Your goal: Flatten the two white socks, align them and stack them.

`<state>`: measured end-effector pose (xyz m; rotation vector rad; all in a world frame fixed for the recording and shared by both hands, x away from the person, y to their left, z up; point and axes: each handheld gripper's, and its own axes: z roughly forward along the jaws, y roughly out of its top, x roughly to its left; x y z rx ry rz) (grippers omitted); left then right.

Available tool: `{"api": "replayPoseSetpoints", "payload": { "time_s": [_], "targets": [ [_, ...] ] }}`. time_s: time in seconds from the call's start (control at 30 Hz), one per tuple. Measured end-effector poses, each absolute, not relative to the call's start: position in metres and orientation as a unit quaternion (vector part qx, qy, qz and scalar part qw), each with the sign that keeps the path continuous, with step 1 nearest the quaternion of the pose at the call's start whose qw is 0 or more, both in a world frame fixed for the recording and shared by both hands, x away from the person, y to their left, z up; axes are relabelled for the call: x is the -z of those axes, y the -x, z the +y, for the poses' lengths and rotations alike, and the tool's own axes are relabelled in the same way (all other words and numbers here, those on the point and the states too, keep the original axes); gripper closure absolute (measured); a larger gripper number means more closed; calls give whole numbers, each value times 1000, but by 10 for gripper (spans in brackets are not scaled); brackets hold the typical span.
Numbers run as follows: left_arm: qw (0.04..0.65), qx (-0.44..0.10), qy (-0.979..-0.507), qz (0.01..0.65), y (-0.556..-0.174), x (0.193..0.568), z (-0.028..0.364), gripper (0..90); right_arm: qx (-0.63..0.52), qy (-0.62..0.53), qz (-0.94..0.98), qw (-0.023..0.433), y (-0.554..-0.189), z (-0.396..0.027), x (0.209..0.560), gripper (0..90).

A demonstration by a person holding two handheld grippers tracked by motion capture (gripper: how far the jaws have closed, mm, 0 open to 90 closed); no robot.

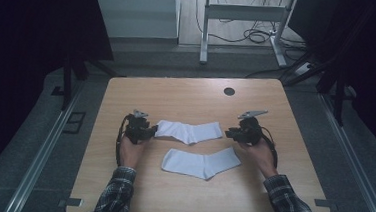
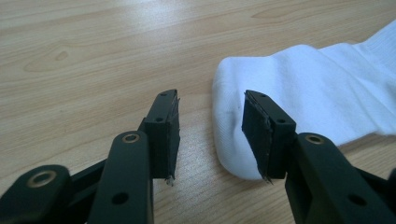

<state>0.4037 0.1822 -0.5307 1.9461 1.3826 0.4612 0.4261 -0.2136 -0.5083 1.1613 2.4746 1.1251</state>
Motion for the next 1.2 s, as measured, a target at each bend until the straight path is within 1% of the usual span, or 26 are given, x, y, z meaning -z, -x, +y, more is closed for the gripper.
{"api": "replayPoseSetpoints", "payload": {
  "time_s": [0.03, 0.2, 0.27, 0.3, 0.33, 0.4, 0.43, 0.47, 0.5, 0.57, 0.67, 0.93, 1.07, 1.2],
  "targets": [
    [348, -180, -751, 532, -404, 531, 183, 566, -378, -392, 834, 92, -430, -204, 510, 680],
    [346, -176, -751, 534, -405, 535, 183, 574, -368, -397, 836, 94, -437, -190, 516, 654],
    [343, -174, -753, 534, -406, 537, 183, 593, -359, -404, 836, 99, -439, -186, 521, 654],
    [340, -174, -754, 535, -406, 538, 183, 622, -350, -410, 837, 96, -442, -184, 526, 656],
    [339, -173, -755, 534, -406, 538, 183, 622, -350, -410, 837, 96, -442, -184, 526, 656],
    [339, -170, -757, 531, -406, 540, 183, 674, -348, -408, 839, 91, -443, -182, 530, 692],
    [346, -166, -754, 533, -406, 541, 183, 714, -352, -408, 837, 87, -442, -183, 530, 740],
    [351, -159, -752, 534, -406, 541, 183, 805, -351, -410, 837, 82, -442, -182, 530, 812],
    [351, -156, -754, 533, -406, 541, 184, 805, -351, -410, 837, 82, -442, -182, 530, 812],
    [350, -163, -754, 531, -405, 541, 182, 846, -345, -410, 840, 85, -441, -182, 528, 825],
    [358, -165, -754, 526, -403, 536, 180, 853, -344, -403, 843, 96, -438, -184, 522, 828],
    [380, -163, -758, 504, -389, 507, 172, 854, -360, -386, 843, 100, -425, -203, 495, 826],
    [388, -159, -764, 490, -375, 494, 168, 853, -369, -381, 842, 96, -416, -211, 486, 826],
    [391, -153, -771, 479, -357, 488, 163, 851, -376, -372, 844, 89, -402, -223, 477, 826]
  ]
}}
